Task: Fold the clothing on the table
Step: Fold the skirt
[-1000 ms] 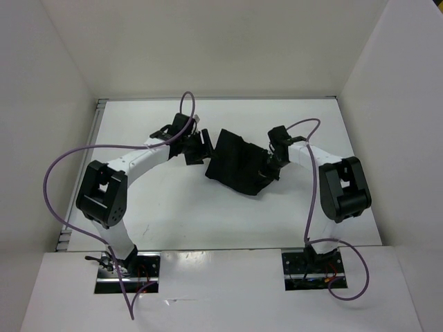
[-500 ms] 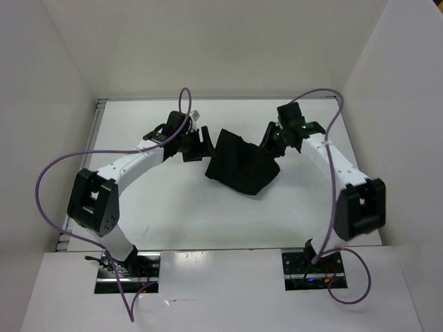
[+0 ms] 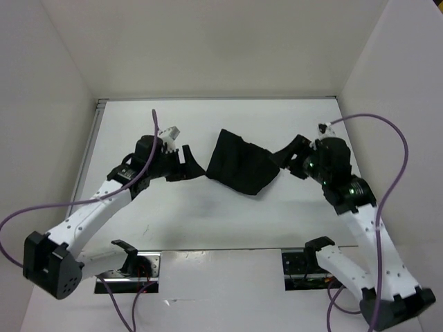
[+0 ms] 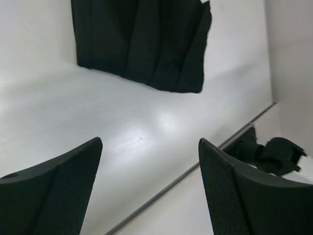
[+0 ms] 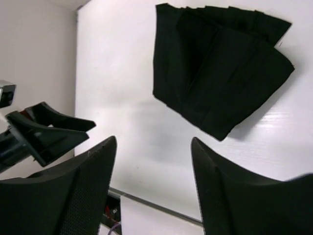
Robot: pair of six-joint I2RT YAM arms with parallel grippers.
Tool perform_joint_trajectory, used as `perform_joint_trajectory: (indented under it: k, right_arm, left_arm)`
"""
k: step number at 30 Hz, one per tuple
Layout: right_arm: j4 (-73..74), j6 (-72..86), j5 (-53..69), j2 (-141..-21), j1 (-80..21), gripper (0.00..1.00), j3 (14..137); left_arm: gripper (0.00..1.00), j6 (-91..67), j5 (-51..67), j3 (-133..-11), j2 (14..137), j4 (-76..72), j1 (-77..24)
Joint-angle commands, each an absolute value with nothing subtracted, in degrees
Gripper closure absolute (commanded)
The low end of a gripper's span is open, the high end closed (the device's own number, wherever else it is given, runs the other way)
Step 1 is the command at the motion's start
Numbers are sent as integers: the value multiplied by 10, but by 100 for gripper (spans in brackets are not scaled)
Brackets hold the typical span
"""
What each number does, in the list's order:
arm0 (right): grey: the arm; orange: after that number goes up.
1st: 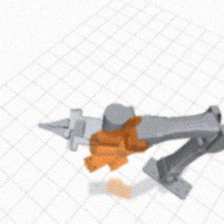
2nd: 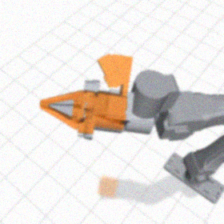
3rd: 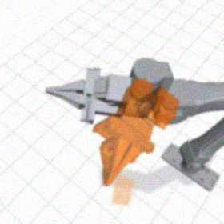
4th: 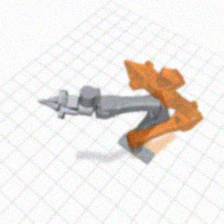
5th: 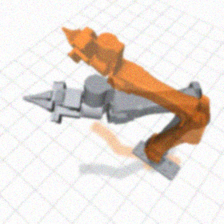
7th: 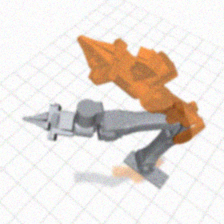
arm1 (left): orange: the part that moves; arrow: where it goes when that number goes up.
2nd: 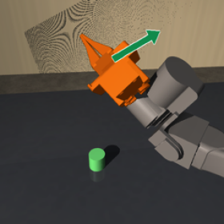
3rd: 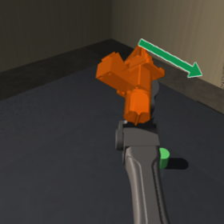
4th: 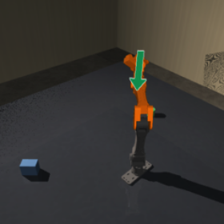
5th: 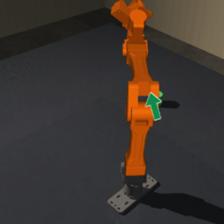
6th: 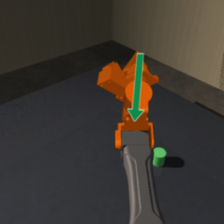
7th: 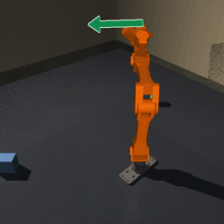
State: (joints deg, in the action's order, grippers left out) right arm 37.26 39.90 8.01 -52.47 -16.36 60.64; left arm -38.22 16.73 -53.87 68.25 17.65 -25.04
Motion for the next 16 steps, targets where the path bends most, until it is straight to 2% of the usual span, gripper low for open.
perform_joint_trajectory:
  k: [1,2,3,4,6,12,16]
  right_arm:
    - [306,450,94,-420,-168,32,527]
    - [299,467,99,-401,-168,25,510]
    - [294,475,108,-384,-168,7,482]
    - [287,481,108,-354,-168,1,471]
    - [287,481,108,-327,-163,0,457]
    - [282,463,101,-278,-163,0,438]
    - [212,457,158,-278,-163,0,401]
  left_arm:
    - [14,-421,199,-485,630,134,-249]
    - [14,-429,189,-485,615,141,-249]
    - [11,-429,184,-485,607,147,-249]
    - [9,-429,184,-485,595,147,-249]
    - [0,-435,184,-485,581,142,-249]
    - [0,-440,218,-466,560,103,-254]
    - [0,-433,219,-477,584,103,-268]
